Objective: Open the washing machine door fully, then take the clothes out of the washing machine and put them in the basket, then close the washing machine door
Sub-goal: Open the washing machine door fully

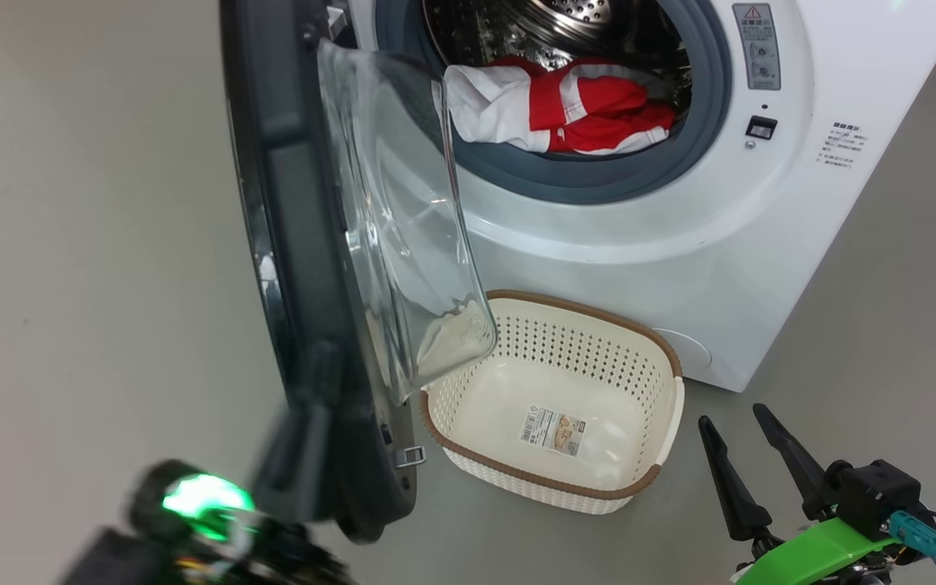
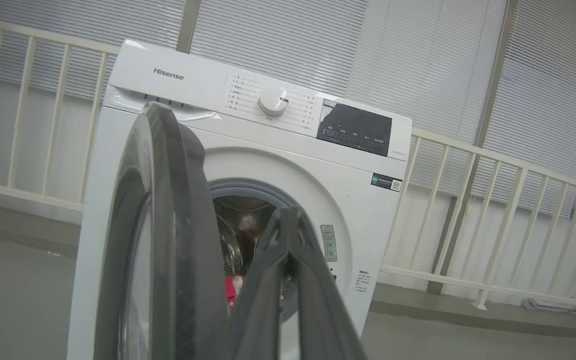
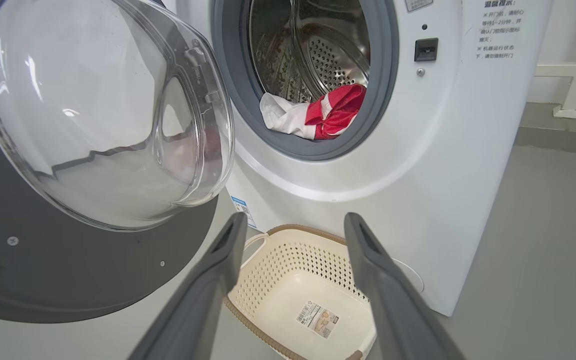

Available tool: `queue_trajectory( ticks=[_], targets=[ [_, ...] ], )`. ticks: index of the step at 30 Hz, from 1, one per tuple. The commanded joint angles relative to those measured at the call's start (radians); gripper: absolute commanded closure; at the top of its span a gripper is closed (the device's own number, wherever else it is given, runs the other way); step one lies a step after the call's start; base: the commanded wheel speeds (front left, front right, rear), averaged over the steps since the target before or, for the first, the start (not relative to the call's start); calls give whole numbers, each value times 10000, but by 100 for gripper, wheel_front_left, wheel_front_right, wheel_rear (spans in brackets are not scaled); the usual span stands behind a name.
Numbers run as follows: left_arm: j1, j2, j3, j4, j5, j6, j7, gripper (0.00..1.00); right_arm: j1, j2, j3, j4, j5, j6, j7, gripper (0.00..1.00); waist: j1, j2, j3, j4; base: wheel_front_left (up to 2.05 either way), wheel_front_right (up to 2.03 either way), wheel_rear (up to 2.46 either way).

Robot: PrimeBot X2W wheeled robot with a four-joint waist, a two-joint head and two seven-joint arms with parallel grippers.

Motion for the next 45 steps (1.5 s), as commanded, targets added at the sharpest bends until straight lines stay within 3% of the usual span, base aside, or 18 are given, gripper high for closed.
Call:
queue_trajectory(
  ticks=[1, 7, 15, 23, 31, 40, 45],
  targets=[
    [-121, 68, -114, -160, 125, -59, -48, 100, -279, -41, 144, -286, -205, 77, -93, 0, 0, 0, 39, -14, 0, 0, 0],
    [148, 68, -1337, 1294, -250, -63, -48, 100, -353, -25, 149, -303, -231, 77, -93, 0, 0, 0, 148, -52, 0, 0, 0],
    [55, 68, -1213, 3355, -624, -64, -48, 100, -374, -4, 92, -314, -246, 77, -93, 0, 0, 0, 184, -30, 0, 0, 0],
    [27, 68, -385, 3850, -1135, 276, -48, 100, -434, 9, 130, -328, -255, 77, -93, 0, 0, 0, 244, 20, 0, 0, 0],
    [258, 68, 782, 3959, -974, 582, -48, 100, -381, -29, 106, -358, -234, 77, -93, 0, 0, 0, 102, 72, 0, 0, 0],
    [122, 68, 2210, 4167, -722, 696, -48, 100, -389, -65, 52, -425, -262, 77, -93, 0, 0, 0, 122, 97, 0, 0, 0],
    [-258, 68, 3322, 4435, -425, 536, -48, 100, -432, -72, 75, -432, -281, 77, -93, 0, 0, 0, 173, 65, 0, 0, 0]
  ],
)
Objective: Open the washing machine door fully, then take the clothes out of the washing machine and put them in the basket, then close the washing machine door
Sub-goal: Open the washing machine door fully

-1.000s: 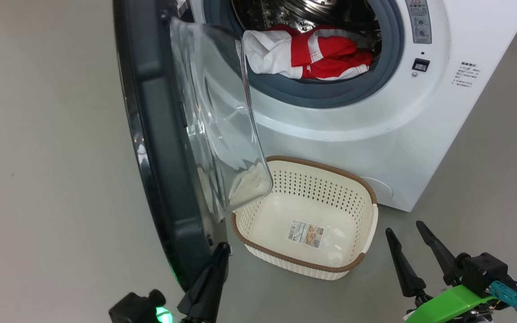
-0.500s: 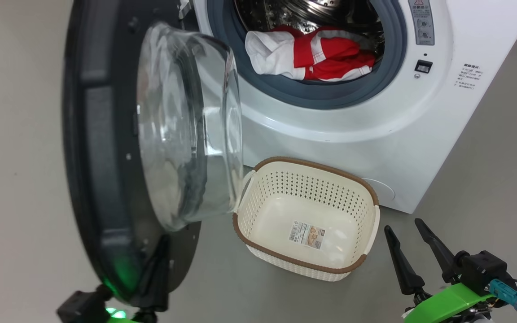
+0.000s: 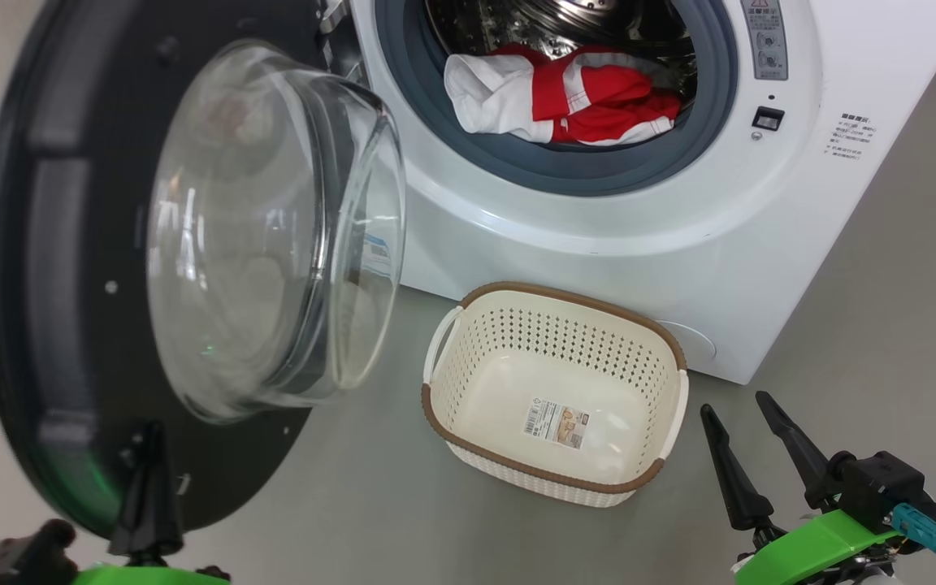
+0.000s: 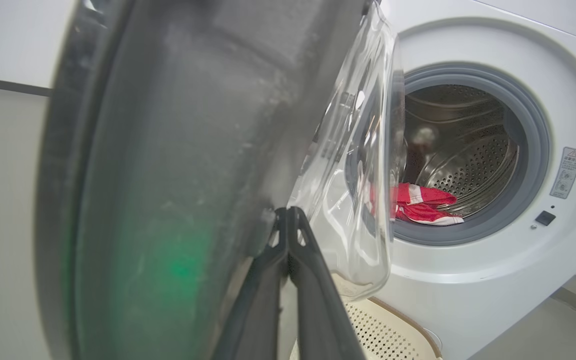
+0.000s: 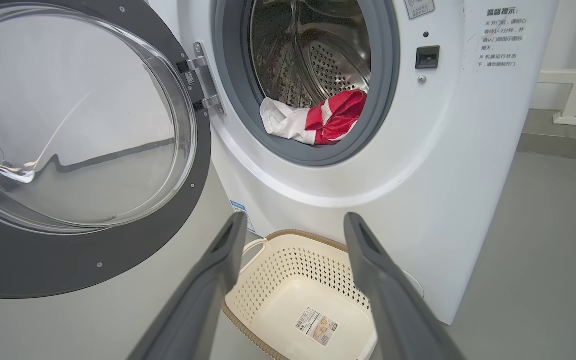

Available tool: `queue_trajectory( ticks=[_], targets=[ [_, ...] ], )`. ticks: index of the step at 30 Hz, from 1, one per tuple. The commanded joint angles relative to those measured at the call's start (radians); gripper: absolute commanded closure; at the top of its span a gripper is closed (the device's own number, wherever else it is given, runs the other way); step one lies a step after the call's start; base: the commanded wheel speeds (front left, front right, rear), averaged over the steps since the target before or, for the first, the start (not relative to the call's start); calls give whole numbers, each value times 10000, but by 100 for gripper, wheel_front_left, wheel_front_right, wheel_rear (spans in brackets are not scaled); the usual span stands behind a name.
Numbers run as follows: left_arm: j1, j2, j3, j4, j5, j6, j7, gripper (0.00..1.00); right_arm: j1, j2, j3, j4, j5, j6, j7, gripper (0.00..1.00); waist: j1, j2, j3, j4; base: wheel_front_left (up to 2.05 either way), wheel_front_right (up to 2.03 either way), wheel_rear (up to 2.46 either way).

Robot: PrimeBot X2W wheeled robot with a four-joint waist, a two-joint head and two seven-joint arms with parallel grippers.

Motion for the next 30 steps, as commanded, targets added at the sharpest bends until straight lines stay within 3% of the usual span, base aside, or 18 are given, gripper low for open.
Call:
queue_trajectory(
  ticks=[1, 17, 30],
  targets=[
    [-496, 208, 618, -222, 154, -24, -95, 100, -331, -136, 213, -252, -36, 77, -91, 0, 0, 0, 12, -16, 0, 0, 0],
    [-2018, 568, 3449, 1159, 642, -489, -95, 100, -441, -256, 258, -273, -38, 77, -91, 0, 0, 0, 245, -321, 0, 0, 0],
    [-3113, 1084, 4443, 2253, 1072, -586, -95, 100, -618, -335, 263, -341, -119, 77, -91, 0, 0, 0, 609, -498, 0, 0, 0]
  ],
)
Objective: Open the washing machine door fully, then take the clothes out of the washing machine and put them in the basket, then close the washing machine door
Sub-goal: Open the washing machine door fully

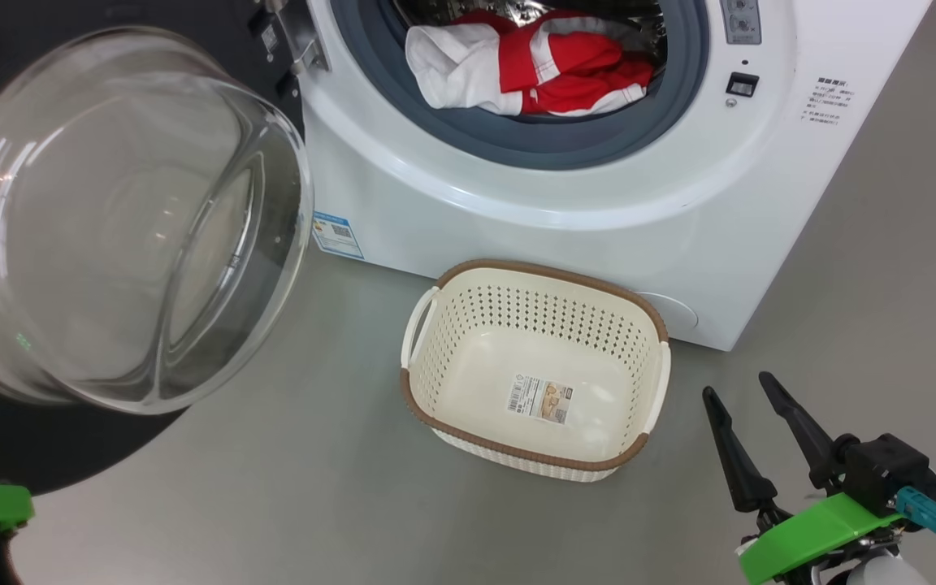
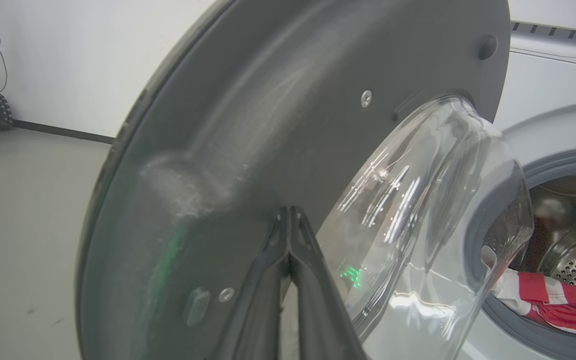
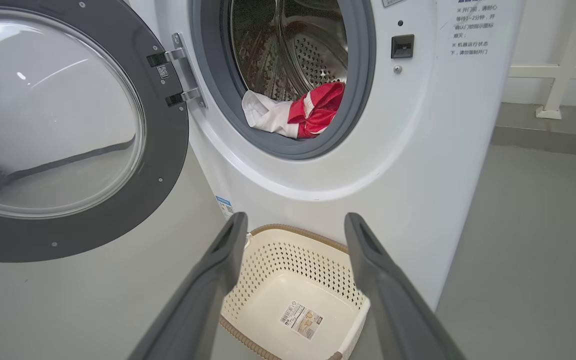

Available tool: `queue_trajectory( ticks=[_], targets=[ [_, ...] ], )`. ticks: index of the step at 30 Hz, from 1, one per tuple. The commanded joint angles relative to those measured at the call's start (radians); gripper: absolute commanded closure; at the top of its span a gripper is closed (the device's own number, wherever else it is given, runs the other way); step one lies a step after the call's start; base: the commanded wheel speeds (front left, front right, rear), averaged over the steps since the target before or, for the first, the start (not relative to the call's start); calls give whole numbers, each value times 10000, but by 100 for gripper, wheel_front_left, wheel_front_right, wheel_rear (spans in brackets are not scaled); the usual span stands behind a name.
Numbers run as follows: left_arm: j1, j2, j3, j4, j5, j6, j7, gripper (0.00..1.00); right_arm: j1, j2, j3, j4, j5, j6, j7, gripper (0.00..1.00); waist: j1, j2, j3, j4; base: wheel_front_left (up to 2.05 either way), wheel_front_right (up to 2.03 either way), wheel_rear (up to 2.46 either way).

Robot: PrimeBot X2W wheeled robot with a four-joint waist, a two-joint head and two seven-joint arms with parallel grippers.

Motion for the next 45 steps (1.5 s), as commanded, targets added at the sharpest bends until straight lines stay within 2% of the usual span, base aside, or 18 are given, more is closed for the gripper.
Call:
queue_trajectory(
  ticks=[1, 14, 21, 30, 39, 42, 45],
  targets=[
    [-471, 638, 466, -38, 123, 21, -90, 100, -383, -108, 165, -286, -71, 77, -91, 0, 0, 0, 116, -21, 0, 0, 0],
    [-1435, 1464, 909, 980, -12, 19, -90, 100, -724, -146, 204, -293, -132, 77, -91, 0, 0, 0, 568, -99, 0, 0, 0],
    [-1642, 1723, 1005, 1374, -77, 18, -90, 100, -800, -132, 182, -292, -156, 77, -91, 0, 0, 0, 617, -171, 0, 0, 0],
    [-1306, 1430, 751, 1175, -124, 18, -90, 100, -774, -76, 163, -287, -144, 77, -92, 0, 0, 0, 476, -191, 0, 0, 0],
    [-207, 960, -56, 297, -421, 18, -90, 100, -645, 36, 178, -261, -108, 77, -92, 0, 0, 0, 134, -268, 0, 0, 0],
    [231, 812, -346, -56, -448, 18, -90, 74, -609, 76, 175, -263, -87, 77, -92, 0, 0, 0, 16, -318, 0, 0, 0],
    [663, 681, -652, -429, -522, 18, -90, 59, -563, 118, 168, -273, -68, 77, -92, 0, 0, 0, -111, -402, 0, 0, 0]
  ],
)
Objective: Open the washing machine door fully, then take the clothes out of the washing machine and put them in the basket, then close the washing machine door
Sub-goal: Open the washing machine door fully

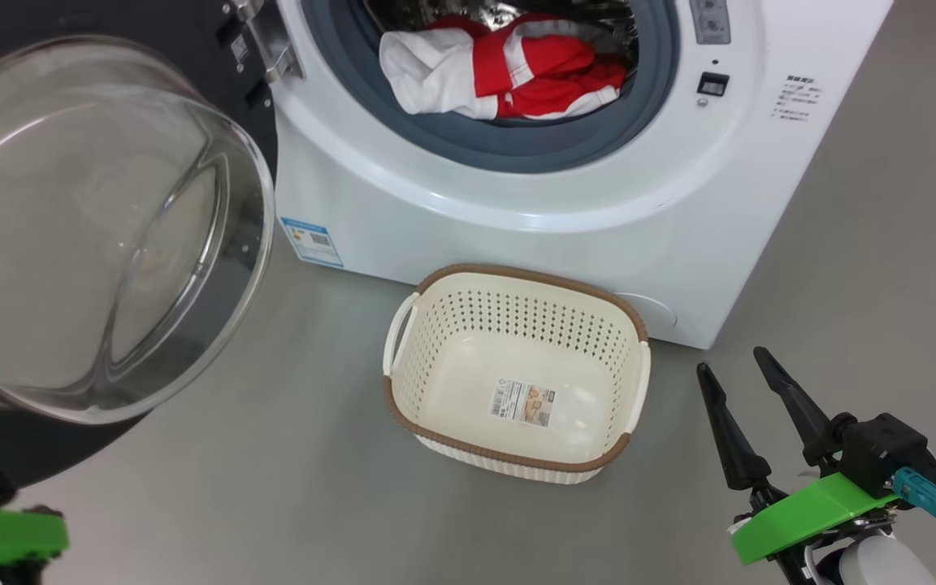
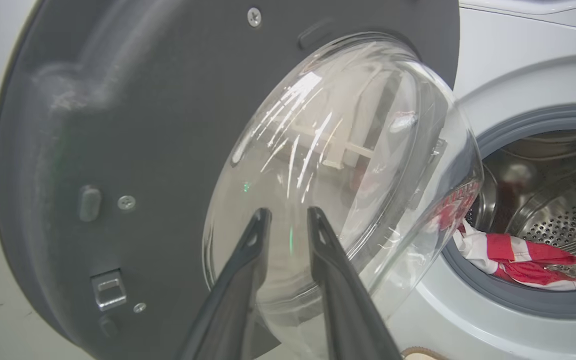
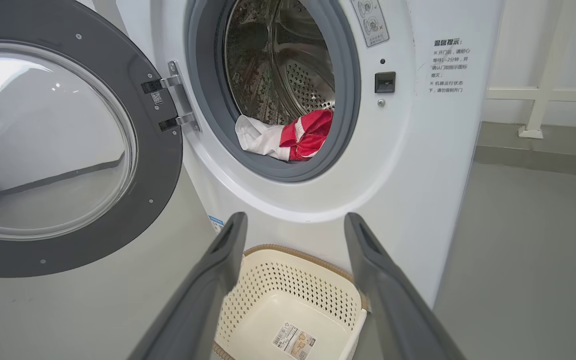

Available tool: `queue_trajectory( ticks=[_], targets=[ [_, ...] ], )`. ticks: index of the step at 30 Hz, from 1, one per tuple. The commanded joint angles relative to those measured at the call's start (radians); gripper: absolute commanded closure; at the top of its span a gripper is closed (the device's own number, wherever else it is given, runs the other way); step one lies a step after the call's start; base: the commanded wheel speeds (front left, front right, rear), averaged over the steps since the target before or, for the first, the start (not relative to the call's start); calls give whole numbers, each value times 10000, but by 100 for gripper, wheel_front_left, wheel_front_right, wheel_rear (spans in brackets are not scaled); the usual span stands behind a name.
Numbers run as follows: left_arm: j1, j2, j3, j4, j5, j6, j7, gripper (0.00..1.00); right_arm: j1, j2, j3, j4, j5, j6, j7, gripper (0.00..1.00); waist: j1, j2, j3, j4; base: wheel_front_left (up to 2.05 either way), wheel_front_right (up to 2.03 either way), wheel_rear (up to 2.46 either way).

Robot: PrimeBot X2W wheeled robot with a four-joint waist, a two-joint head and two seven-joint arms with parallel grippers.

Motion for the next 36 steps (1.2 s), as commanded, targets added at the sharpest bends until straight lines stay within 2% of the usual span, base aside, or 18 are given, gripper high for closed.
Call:
queue_trajectory(
  ticks=[1, 2, 3, 4, 5, 13, 36],
  targets=[
    [248, 310, 83, -480, -81, 16, -49, 53, -64, 14, 168, -243, -23, 77, -65, 0, 0, 0, -125, -114, 0, 0, 0],
    [399, 276, -72, -606, -123, 16, -49, 33, -45, 31, 160, -252, -16, 77, -65, 0, 0, 0, -167, -156, 0, 0, 0],
    [399, 276, -72, -606, -123, 16, -49, 33, -45, 31, 160, -252, -16, 77, -65, 0, 0, 0, -167, -156, 0, 0, 0],
    [559, 264, -293, -733, -154, 16, -49, 10, -27, 47, 155, -262, -10, 77, -65, 0, 0, 0, -205, -205, 0, 0, 0],
    [721, 258, -482, -860, -168, 16, -49, 0, -3, 60, 151, -270, 0, 77, -65, 0, 0, 0, -249, -257, 0, 0, 0],
    [1625, 308, -1757, -1748, -367, 16, -49, 0, 138, 172, 4, -375, 26, 77, -65, 0, 0, 0, -383, -912, 0, 0, 0],
    [1987, 572, -3185, -2431, -636, 15, -49, 0, 213, 509, -466, -630, -10, 77, -65, 0, 0, 0, -144, -3355, 0, 0, 0]
  ],
)
